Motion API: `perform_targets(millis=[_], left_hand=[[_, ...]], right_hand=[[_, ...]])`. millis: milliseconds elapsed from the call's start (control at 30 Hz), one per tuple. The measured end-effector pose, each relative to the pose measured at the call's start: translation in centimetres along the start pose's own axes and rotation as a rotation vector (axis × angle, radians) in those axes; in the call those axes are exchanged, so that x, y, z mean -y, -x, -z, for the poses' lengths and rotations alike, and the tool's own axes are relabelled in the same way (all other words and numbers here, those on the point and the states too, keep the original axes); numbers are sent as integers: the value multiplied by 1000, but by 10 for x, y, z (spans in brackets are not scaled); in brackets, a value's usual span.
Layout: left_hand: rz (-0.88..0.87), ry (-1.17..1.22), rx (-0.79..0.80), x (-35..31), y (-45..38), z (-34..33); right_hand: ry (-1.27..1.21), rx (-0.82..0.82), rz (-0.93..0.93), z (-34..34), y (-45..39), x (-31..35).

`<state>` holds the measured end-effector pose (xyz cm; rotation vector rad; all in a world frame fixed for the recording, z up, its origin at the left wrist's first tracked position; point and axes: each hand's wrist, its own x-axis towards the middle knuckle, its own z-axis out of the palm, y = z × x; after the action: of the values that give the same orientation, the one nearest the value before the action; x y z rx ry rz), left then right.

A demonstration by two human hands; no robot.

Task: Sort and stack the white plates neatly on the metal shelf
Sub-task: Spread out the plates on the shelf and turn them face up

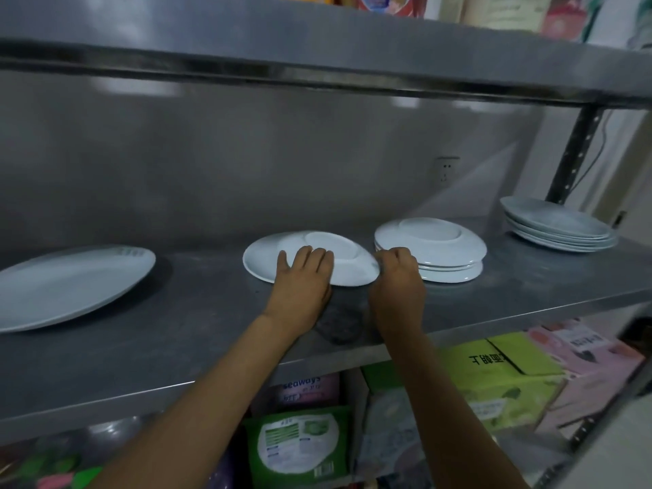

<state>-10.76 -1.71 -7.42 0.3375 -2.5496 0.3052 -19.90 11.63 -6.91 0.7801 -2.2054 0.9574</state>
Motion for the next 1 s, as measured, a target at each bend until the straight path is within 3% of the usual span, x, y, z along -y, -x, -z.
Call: perform_targets(millis=[267,500,600,733,867,1000], left_hand=[[282,94,-290,18,4,28],[352,300,-497,20,27,63],[485,441,-610,23,39,80],[626,685,-724,28,53,103],[774,847,-666,46,71,119],[900,1037,-594,68,91,133]], right_hand=[[31,26,25,6,9,3],[21,29,64,10,11,8],[-209,20,-36,13,22,24],[-690,125,-345,11,38,69],[-960,322,-514,11,43,105],[-997,431,-469,10,48,129]])
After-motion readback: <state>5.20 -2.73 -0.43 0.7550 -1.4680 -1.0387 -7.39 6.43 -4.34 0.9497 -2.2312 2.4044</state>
